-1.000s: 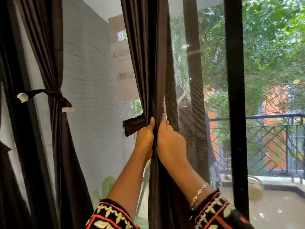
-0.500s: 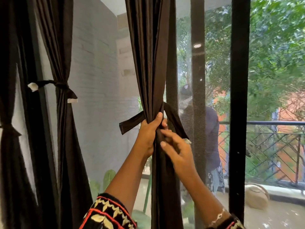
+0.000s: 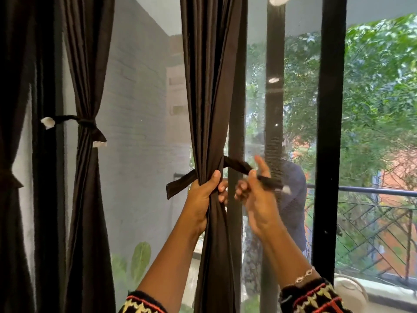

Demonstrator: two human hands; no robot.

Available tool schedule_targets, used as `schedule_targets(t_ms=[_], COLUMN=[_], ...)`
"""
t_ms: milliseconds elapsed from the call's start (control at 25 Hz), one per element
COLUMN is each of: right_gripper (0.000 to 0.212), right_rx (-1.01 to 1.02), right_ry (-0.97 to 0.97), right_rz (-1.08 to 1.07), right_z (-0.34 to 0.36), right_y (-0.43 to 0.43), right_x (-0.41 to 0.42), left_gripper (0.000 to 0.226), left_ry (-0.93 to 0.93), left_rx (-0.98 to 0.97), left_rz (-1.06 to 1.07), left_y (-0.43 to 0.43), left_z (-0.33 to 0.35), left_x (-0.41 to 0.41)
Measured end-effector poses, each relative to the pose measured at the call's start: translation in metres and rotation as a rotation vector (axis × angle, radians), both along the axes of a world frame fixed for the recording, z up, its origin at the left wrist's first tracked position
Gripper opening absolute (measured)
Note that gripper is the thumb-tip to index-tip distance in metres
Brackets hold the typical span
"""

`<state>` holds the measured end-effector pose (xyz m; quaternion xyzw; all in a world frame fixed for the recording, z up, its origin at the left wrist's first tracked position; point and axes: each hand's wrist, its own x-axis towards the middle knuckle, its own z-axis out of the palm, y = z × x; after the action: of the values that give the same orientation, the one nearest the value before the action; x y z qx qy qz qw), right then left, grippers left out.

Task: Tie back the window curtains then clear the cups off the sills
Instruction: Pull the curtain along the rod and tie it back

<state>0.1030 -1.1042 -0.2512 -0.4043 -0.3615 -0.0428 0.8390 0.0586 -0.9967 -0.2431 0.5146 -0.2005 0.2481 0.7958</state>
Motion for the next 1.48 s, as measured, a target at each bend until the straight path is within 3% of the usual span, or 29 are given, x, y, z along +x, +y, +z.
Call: schedule_targets(t_ms=[80,160,280,360,480,560,680,840,880,960,1080,1200,1320,1480], right_gripper=[0.033,0.025,0.024,0.024,0.065,0.075,0.055,0.054,0.056,0.057,0.050,0.044,0.045,0.025], right_rx=[0.112,0.131,0.073,0.005,-0.222,-0.352,-0.315,-0.335,-0.356,-0.376,-0.397,-0.425,-0.387,-0.256], right_ry=[-0.067,-0.150,-0.279,-0.362,-0.589,-0.704,-0.704,-0.729,-0.757,-0.805,-0.890,-1.014,-1.158,-1.122], right_rz=[-0.032,-0.053,-0.027,-0.007,-0.067,-0.144,-0.314,-0.509,-0.559,-0.637,-0.779,-0.945,-1.029,-1.179], right_z=[0.012,0.018,0.022,0.023,0.020,0.017,0.018,0.016,0.015,0.012,0.010,0.009,0.003,-0.006], right_y=[-0.004,-0.006,-0.002,0.004,0.011,0.016,0.021,0.021,0.020,0.018,0.018,0.017,0.014,0.009], right_x=[-0.007,-0.019,-0.036,-0.040,-0.043,-0.047,-0.044,-0.039,-0.038,-0.036,-0.033,-0.036,-0.040,-0.041], left_gripper=[0.009,0.010,0.043,0.057,0.065,0.066,0.063,0.026,0.022,0.029,0.036,0.034,0.017,0.018], left_ry=[0.031,-0.003,-0.100,-0.220,-0.358,-0.365,-0.386,-0.322,-0.351,-0.343,-0.047,0.150,0.203,0.107], left_rx=[0.000,0.075,0.306,0.431,0.571,0.625,0.730,0.272,0.276,0.495,0.992,1.266,1.286,1.048], left_rz=[0.148,0.393,0.662,0.729,0.788,0.788,0.723,0.768,0.830,0.895,0.900,0.908,0.953,0.866], left_y=[-0.001,-0.002,-0.005,-0.007,-0.002,0.002,0.011,0.013,0.012,0.007,-0.006,-0.013,-0.010,-0.002], left_z=[0.000,-0.004,-0.016,-0.019,-0.025,-0.030,-0.036,-0.006,0.010,0.044,0.082,0.094,0.093,0.083], left_x=[0.000,-0.001,-0.006,-0.010,-0.005,-0.006,-0.018,-0.048,-0.056,-0.067,-0.071,-0.065,-0.057,-0.053])
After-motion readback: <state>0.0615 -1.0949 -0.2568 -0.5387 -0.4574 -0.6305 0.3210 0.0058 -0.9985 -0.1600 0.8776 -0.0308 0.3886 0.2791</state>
